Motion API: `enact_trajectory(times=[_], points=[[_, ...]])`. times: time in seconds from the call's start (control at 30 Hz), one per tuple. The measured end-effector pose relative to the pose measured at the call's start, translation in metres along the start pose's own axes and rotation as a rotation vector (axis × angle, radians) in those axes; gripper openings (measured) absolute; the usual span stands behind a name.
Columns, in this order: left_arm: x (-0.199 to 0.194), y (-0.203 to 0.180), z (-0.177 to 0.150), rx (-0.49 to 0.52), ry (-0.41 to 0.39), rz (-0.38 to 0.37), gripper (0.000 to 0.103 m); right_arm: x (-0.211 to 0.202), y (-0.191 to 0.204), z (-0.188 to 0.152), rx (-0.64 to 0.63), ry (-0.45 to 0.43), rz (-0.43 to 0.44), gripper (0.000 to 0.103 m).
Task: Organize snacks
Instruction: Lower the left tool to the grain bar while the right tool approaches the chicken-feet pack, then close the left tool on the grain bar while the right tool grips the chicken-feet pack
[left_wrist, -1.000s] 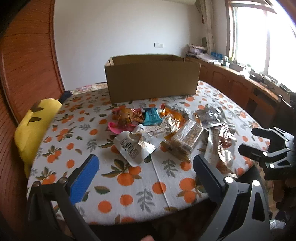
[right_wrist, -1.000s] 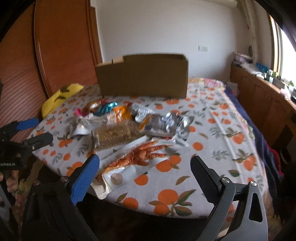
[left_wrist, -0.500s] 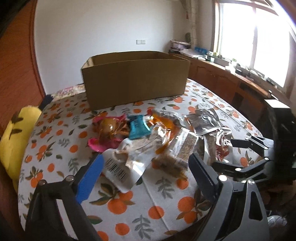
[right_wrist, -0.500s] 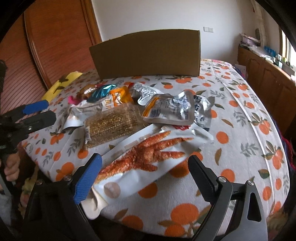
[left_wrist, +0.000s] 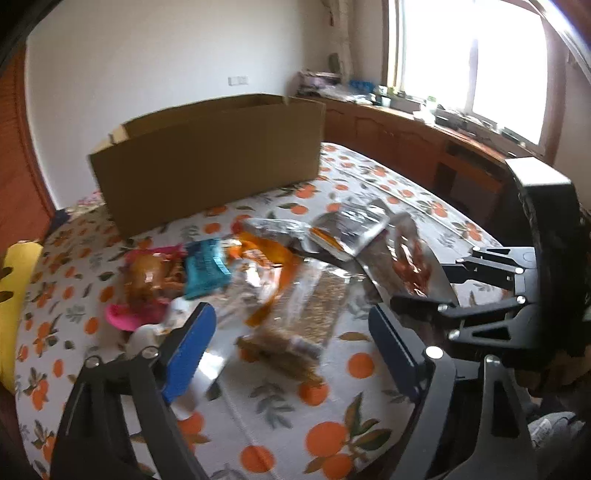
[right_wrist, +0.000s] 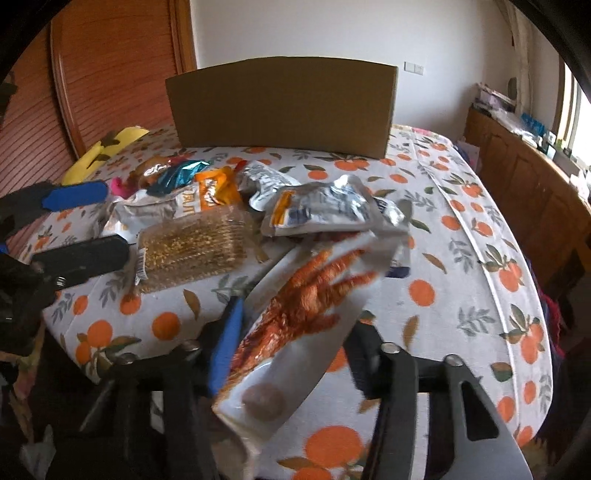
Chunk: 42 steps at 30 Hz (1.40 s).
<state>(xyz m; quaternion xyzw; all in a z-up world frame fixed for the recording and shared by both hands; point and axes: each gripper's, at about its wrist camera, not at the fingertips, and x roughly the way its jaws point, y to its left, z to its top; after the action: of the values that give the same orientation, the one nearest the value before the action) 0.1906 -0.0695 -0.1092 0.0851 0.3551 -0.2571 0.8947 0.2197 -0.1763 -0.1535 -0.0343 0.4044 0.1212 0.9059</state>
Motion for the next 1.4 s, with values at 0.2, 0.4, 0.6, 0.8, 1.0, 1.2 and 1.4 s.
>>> enact_trajectory(times=[0.2, 0.4, 0.6, 0.8, 1.0, 1.2, 1.4], points=[[0.022, -0.017, 0.009, 0.086, 0.066, -0.034, 0.068, -0.005, -0.013, -0.004, 0.019, 0.007, 0.024, 0.04], [0.036, -0.02, 0.017, 0.139, 0.117, -0.021, 0.068, -0.005, -0.011, -0.008, 0.011, -0.012, 0.019, 0.04], [0.045, -0.015, 0.017, 0.111, 0.163, -0.037, 0.049, -0.006, -0.012, -0.01, 0.011, -0.024, 0.026, 0.04], [0.047, -0.011, 0.017, 0.109, 0.173, -0.057, 0.052, -0.009, -0.012, -0.01, 0.014, -0.021, 0.033, 0.04], [0.059, -0.013, 0.013, 0.127, 0.214, -0.074, 0.055, -0.009, -0.014, -0.007, 0.029, -0.003, 0.051, 0.04], [0.055, -0.013, 0.012, 0.125, 0.208, -0.076, 0.044, -0.008, -0.016, -0.006, 0.036, 0.002, 0.058, 0.04], [0.039, -0.014, 0.007, 0.11, 0.162, -0.081, 0.043, -0.008, -0.016, -0.005, 0.04, 0.003, 0.054, 0.041]])
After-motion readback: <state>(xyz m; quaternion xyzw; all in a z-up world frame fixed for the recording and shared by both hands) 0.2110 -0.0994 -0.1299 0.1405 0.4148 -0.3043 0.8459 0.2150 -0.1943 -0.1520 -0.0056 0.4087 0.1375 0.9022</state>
